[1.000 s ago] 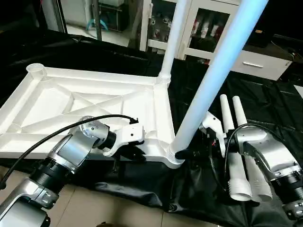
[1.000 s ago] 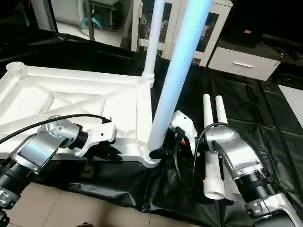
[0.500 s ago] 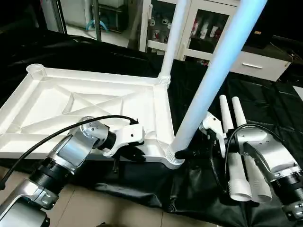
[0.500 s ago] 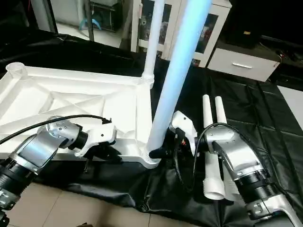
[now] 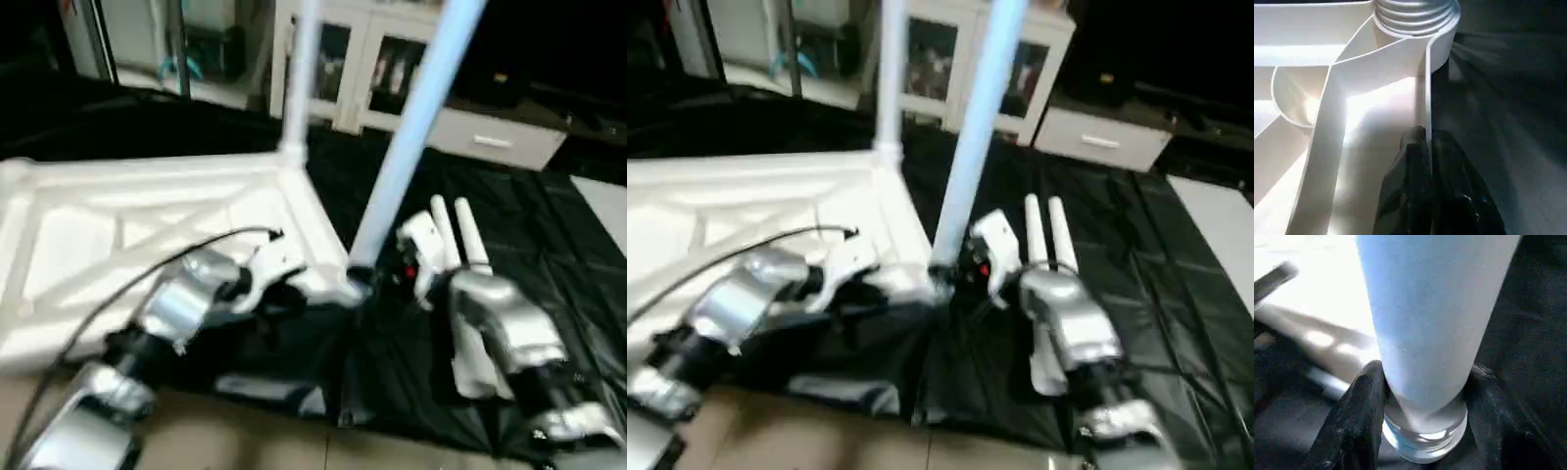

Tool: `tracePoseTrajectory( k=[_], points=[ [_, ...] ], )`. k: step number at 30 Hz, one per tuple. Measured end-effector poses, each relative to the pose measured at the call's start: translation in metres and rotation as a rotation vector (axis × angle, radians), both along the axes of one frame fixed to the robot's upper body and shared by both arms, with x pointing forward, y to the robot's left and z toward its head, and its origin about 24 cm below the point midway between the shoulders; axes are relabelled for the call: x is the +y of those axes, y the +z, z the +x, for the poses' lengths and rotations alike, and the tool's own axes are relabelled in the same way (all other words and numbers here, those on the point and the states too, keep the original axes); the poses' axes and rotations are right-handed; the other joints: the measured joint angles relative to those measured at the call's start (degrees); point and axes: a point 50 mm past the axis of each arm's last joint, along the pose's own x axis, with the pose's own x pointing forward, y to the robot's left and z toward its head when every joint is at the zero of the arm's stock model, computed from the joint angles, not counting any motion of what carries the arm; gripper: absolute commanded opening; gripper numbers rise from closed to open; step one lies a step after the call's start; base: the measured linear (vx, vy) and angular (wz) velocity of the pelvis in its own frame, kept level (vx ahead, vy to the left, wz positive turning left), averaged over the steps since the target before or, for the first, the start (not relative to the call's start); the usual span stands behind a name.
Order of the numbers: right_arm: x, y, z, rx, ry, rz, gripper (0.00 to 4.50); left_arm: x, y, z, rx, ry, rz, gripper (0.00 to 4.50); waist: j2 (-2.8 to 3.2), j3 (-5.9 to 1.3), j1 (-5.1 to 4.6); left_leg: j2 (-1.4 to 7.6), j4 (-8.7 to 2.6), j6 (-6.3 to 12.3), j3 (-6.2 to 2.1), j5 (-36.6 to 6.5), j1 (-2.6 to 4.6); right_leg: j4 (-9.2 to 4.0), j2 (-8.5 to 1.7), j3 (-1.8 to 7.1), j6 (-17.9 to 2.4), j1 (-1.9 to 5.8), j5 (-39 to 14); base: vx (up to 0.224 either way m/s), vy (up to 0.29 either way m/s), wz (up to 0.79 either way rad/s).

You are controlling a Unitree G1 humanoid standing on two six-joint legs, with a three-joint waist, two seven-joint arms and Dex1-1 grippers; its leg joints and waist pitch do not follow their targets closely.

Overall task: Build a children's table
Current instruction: Rotate leg to tighten

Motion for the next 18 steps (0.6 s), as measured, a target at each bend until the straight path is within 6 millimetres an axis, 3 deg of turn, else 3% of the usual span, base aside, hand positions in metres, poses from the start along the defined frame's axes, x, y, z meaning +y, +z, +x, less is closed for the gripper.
tracePoseTrajectory(
  k=[3,8,12,15,18],
  points=[
    [0.026,-0.003,0.015,-0.014,-0.226,-0.008,1.99,-0.012,-0.001,0.013,-0.041,0.120,0.022,0.00,0.05,0.03,-0.37,-0.06,-0.04,-0.18,-0.16,0.1,-0.02,-0.03,0.00,-0.05,0.0,-0.13,0.0,0.000,0.000,0.00],
    [0.049,-0.003,0.029,-0.036,-0.439,-0.015,1.98,-0.024,-0.002,0.024,-0.088,0.188,0.047,0.00,0.11,0.07,-0.53,-0.52,-0.09,-0.20,-0.86,0.1,-0.17,-0.26,0.00,-0.04,0.0,-0.22,0.0,0.000,0.000,0.00],
    [0.051,-0.002,0.031,-0.059,-0.482,0.035,1.98,-0.025,0.000,0.026,-0.108,0.194,0.042,0.00,-0.04,-0.02,-0.48,-0.53,-0.07,-0.20,-0.86,0.1,-0.56,-0.43,0.00,0.03,0.3,-0.32,0.7,0.000,0.000,0.00],
    [0.050,0.002,0.034,-0.082,-0.479,0.059,1.98,-0.026,0.004,0.028,-0.125,0.188,0.037,0.00,-0.02,0.00,-0.38,-0.52,-0.14,-0.08,-0.69,0.2,-1.07,-0.44,0.01,-0.01,0.0,-0.81,0.9,0.000,0.000,0.00],
    [0.046,0.004,0.035,-0.100,-0.467,0.081,2.66,-0.026,0.006,0.029,-0.135,0.177,0.029,0.00,-0.02,0.00,-0.28,-0.52,-0.10,-0.02,-0.53,0.2,-1.51,-0.48,0.01,-0.01,0.0,-1.18,0.9,0.000,0.000,0.00]
  ],
)
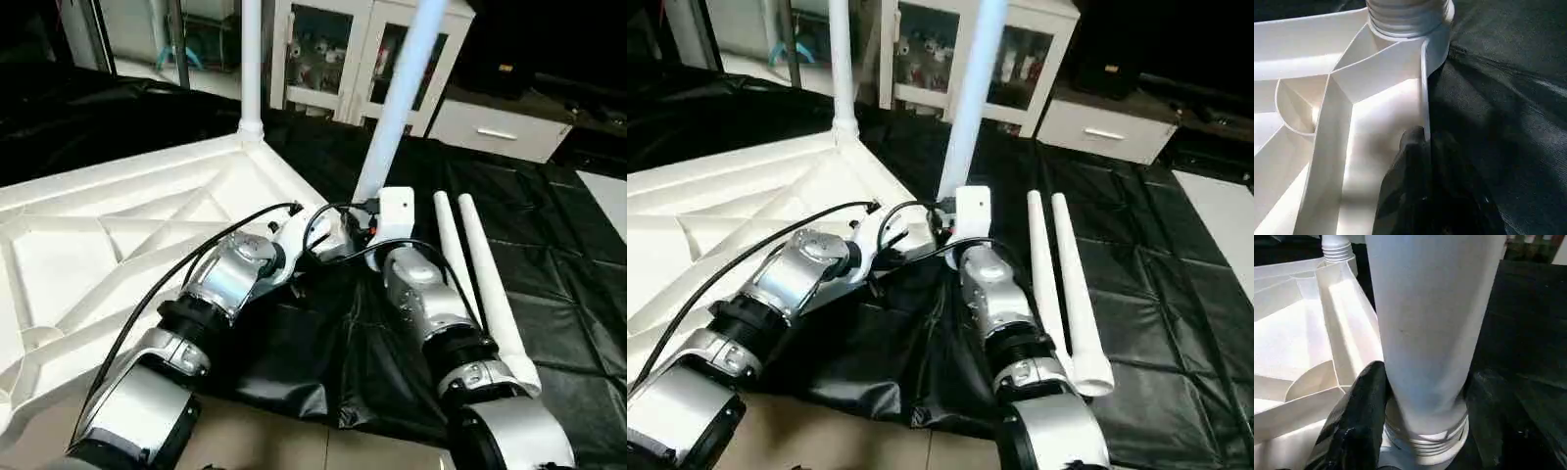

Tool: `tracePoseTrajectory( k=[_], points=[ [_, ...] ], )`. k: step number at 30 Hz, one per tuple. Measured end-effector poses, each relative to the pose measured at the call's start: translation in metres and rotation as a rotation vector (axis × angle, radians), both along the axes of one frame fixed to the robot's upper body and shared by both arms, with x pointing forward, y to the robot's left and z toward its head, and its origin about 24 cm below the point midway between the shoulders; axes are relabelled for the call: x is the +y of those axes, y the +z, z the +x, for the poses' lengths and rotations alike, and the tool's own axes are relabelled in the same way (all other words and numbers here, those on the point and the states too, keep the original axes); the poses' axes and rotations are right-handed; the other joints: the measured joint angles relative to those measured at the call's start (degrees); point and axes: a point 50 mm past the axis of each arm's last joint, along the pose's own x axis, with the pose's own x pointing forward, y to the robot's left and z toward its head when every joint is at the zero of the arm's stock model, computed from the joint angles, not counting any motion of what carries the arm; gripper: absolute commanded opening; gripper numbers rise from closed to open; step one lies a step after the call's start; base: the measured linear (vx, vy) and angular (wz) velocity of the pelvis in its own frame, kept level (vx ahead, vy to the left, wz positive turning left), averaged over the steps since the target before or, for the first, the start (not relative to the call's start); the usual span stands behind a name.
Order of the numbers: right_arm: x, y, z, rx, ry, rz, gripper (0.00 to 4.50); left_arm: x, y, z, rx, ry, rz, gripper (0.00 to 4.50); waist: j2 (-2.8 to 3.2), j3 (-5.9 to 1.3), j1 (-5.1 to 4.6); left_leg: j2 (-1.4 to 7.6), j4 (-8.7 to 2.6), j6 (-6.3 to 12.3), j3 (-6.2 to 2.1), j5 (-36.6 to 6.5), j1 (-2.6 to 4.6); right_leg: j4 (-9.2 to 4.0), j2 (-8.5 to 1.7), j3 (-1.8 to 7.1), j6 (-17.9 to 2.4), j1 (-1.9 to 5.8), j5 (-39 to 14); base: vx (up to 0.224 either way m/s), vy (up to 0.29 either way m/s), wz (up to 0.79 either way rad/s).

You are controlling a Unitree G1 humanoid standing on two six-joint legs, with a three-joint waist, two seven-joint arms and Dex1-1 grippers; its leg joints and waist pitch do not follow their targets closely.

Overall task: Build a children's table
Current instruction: Rotate leg to tighten

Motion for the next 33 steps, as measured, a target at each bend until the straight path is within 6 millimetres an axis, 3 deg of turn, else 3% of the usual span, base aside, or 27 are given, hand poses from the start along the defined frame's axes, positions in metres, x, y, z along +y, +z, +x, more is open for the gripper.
tracePoseTrajectory(
  k=[8,9,15,18,24,33],
  points=[
    [-0.025,0.009,-0.007,-0.035,0.250,-0.028,3.15,0.014,0.004,-0.006,0.038,-0.093,0.000,0.00,0.33,0.27,0.09,0.05,-0.05,0.07,0.03,0.0,-0.31,-0.09,0.00,-0.05,0.0,-0.16,0.0,0.000,0.000,0.00],
    [-0.032,0.011,-0.009,-0.027,0.304,-0.037,3.44,0.018,0.005,-0.008,0.047,-0.112,0.007,0.00,0.36,0.30,0.17,0.05,-0.04,0.08,0.02,0.0,-0.33,-0.13,0.00,-0.07,0.0,-0.16,0.0,0.000,0.000,0.00],
    [-0.080,0.031,-0.029,-0.012,0.645,-0.193,3.78,0.030,0.009,-0.024,0.103,-0.268,0.026,0.00,0.46,0.36,1.14,0.05,0.00,0.65,0.11,0.0,-0.35,-0.43,0.00,-0.07,0.0,-0.13,0.0,0.000,0.000,0.00],
    [-0.090,0.026,-0.041,0.044,0.772,-0.232,3.89,0.039,0.012,-0.032,0.136,-0.326,0.042,0.00,0.48,0.37,1.14,0.10,0.00,0.67,0.19,-0.1,-0.36,-0.42,0.00,-0.06,-0.1,-0.10,0.0,0.000,0.000,0.00],
    [-0.095,0.025,-0.055,0.121,0.938,-0.240,3.89,0.049,0.015,-0.052,0.218,-0.463,0.069,0.00,0.55,0.42,1.19,0.12,0.01,0.44,0.26,-0.2,-0.33,-0.37,0.00,-0.03,-0.1,-0.10,0.0,0.000,0.000,0.00],
    [-0.079,0.021,-0.063,0.146,1.092,-0.212,3.89,0.050,0.016,-0.059,0.246,-0.499,0.077,0.00,0.50,0.39,1.37,0.15,0.07,0.44,0.31,-0.1,-0.33,-0.35,-0.02,-0.03,-0.1,-0.10,0.1,0.000,0.000,0.00]
  ],
)
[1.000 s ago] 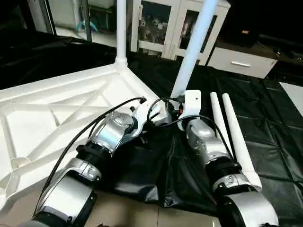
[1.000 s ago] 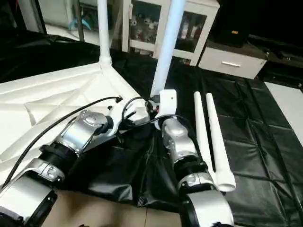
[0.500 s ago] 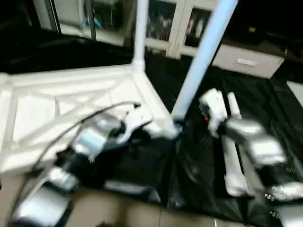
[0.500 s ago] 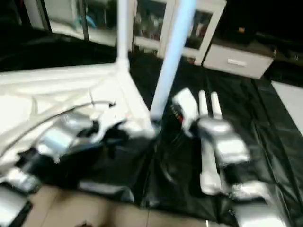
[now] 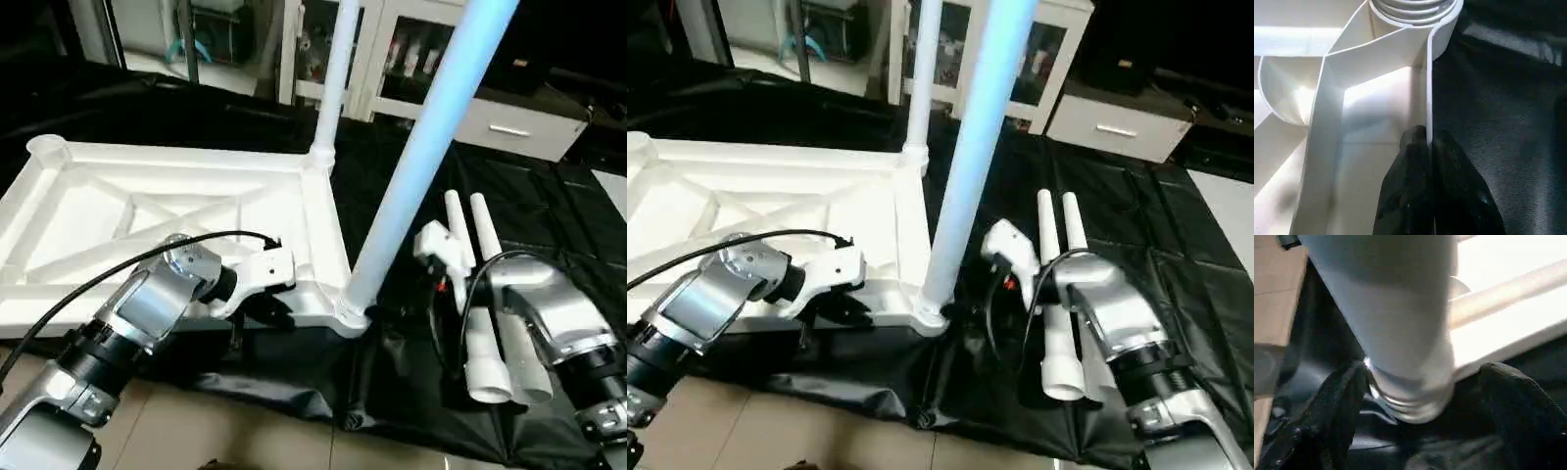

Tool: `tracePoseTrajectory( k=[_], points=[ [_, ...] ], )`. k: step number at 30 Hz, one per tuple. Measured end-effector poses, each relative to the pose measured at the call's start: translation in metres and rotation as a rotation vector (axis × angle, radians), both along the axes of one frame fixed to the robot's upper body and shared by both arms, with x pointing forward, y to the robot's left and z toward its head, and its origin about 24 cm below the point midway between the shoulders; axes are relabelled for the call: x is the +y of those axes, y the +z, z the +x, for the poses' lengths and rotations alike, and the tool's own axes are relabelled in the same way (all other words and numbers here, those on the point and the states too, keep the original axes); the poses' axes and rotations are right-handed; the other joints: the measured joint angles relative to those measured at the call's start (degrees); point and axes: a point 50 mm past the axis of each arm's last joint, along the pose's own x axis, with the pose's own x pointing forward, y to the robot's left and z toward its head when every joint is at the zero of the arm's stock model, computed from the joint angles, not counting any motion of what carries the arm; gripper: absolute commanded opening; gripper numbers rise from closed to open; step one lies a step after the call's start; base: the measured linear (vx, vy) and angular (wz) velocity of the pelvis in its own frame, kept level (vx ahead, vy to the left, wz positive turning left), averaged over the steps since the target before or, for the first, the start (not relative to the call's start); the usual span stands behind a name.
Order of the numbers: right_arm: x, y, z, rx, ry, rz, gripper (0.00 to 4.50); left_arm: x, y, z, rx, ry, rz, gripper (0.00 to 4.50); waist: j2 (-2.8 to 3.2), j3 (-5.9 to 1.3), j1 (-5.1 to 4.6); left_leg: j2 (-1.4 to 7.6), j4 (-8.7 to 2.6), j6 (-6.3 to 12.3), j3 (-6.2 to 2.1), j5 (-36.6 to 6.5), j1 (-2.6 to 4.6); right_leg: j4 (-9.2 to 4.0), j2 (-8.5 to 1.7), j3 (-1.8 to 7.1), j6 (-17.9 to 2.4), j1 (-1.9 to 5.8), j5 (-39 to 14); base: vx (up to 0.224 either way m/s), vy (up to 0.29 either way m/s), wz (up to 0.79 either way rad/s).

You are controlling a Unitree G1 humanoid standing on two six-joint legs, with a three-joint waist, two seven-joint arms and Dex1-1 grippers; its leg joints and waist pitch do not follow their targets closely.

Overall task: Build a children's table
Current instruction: Rotate leg to tighten

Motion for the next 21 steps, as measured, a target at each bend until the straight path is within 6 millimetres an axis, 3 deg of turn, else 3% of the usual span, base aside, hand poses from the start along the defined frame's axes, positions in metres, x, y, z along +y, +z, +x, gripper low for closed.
tracePoseTrajectory(
  k=[9,21],
  points=[
    [0.0067,-0.0001,-0.0021,-0.010,0.046,-0.010,3.89,0.0001,0.0002,-0.0009,-0.001,-0.002,0.005,0.00,-0.03,-0.02,-0.03,0.01,0.03,0.00,0.00,0.0,0.00,0.02,0.00,0.00,0.0,0.00,0.0,0.000,0.000,0.00],
    [0.0109,-0.0027,0.0003,-0.021,0.050,-0.022,2.88,0.0007,-0.0002,-0.0014,-0.003,-0.008,0.015,0.00,-0.07,-0.05,0.00,0.01,0.07,-0.01,0.00,0.0,0.06,0.06,0.00,0.01,0.0,0.09,0.0,0.000,0.000,0.00]
  ],
)
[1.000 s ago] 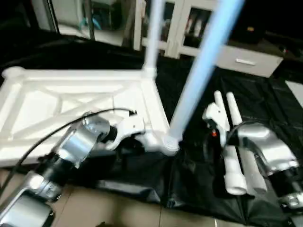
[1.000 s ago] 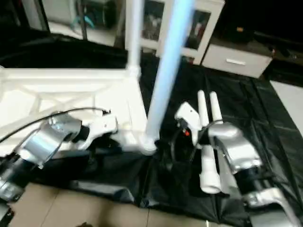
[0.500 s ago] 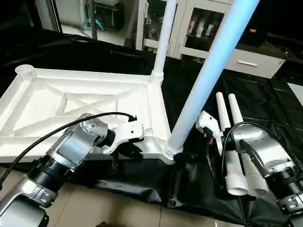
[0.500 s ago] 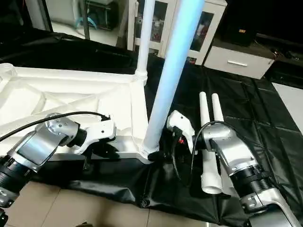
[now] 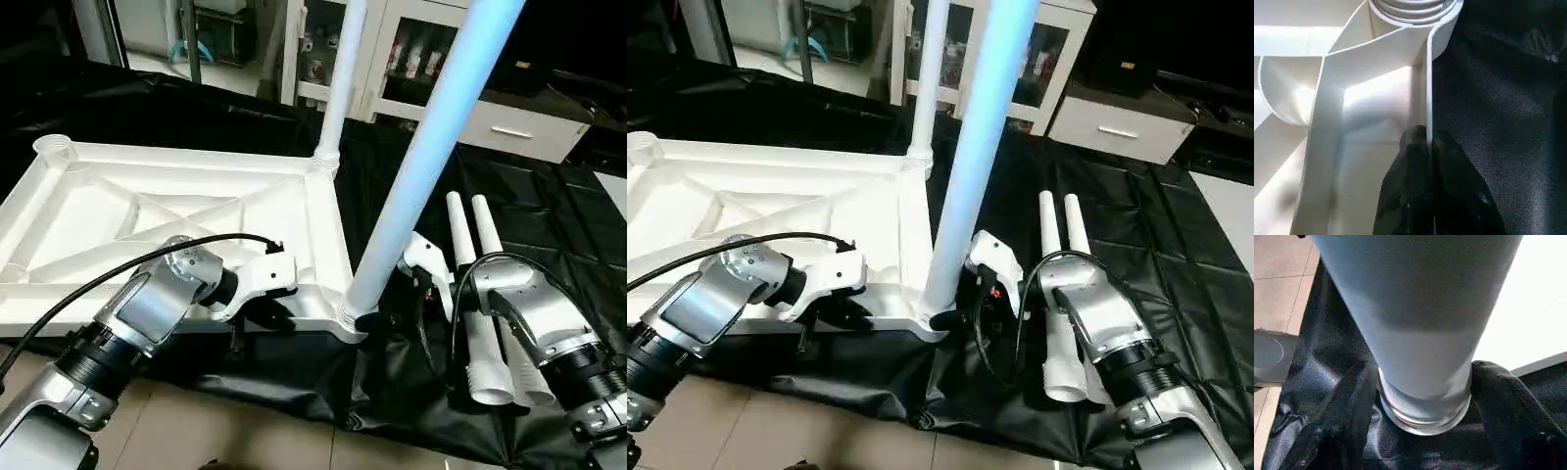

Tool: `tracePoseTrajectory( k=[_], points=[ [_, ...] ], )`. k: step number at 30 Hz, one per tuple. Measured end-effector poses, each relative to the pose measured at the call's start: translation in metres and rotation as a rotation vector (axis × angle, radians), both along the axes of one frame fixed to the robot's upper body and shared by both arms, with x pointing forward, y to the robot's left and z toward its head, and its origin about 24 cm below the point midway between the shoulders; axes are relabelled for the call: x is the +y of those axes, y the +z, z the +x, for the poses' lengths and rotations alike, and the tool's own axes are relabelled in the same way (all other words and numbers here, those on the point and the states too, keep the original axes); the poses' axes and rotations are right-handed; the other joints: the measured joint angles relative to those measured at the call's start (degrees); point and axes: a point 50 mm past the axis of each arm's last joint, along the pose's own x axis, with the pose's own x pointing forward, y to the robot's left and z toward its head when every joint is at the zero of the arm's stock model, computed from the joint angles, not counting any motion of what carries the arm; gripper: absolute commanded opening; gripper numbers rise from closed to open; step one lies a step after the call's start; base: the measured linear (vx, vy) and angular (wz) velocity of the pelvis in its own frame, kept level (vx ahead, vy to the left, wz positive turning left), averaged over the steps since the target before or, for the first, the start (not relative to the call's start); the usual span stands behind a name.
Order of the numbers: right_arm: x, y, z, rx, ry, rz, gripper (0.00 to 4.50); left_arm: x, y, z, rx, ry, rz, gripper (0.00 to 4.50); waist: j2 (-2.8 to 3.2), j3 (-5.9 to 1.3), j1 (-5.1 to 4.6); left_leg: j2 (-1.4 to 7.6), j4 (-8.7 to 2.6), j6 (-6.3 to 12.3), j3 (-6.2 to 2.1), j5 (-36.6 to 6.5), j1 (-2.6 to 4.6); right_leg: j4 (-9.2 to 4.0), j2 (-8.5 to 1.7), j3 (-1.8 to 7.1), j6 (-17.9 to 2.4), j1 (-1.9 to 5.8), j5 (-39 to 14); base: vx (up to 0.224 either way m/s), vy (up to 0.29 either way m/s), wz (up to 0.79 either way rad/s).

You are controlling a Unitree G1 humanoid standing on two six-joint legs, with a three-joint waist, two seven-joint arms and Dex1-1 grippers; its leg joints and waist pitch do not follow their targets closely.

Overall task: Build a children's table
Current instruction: Rotate leg to tighten

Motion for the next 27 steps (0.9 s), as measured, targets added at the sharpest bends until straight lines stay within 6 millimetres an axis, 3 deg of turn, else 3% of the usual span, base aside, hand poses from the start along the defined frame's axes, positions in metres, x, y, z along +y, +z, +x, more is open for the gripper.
tracePoseTrajectory(
  k=[15,18,21,27],
  points=[
    [0.006,-0.005,0.000,-0.013,-0.021,0.013,2.70,-0.001,-0.001,0.000,-0.002,0.007,0.003,0.00,-0.16,-0.13,-0.08,0.01,-0.01,-0.06,0.00,0.0,0.24,0.06,0.00,0.00,0.0,0.17,0.0,0.000,0.000,0.00],
    [0.012,-0.015,0.006,0.002,-0.157,0.054,2.68,0.002,-0.006,0.007,-0.016,0.094,-0.012,0.00,-0.16,-0.15,-0.59,0.00,-0.02,-0.16,0.04,0.0,0.91,0.09,0.00,0.06,-0.2,0.67,0.1,0.000,0.000,0.00],
    [0.021,-0.026,0.018,0.026,-0.406,0.109,2.68,-0.003,-0.013,0.020,-0.063,0.223,-0.037,0.00,-0.08,-0.15,-1.30,-0.05,-0.03,-0.17,-0.26,0.0,1.47,-0.08,-0.01,0.04,0.0,1.06,0.0,-0.057,-0.005,-0.04],
    [0.047,-0.032,0.043,-0.014,-0.846,0.115,2.67,-0.028,-0.022,0.044,-0.143,0.451,-0.072,0.00,0.07,-0.05,-1.59,-0.18,-0.05,-0.23,-0.57,0.1,1.41,-0.31,-0.03,-0.03,0.1,0.92,0.0,-0.029,0.001,-0.02]
  ],
)
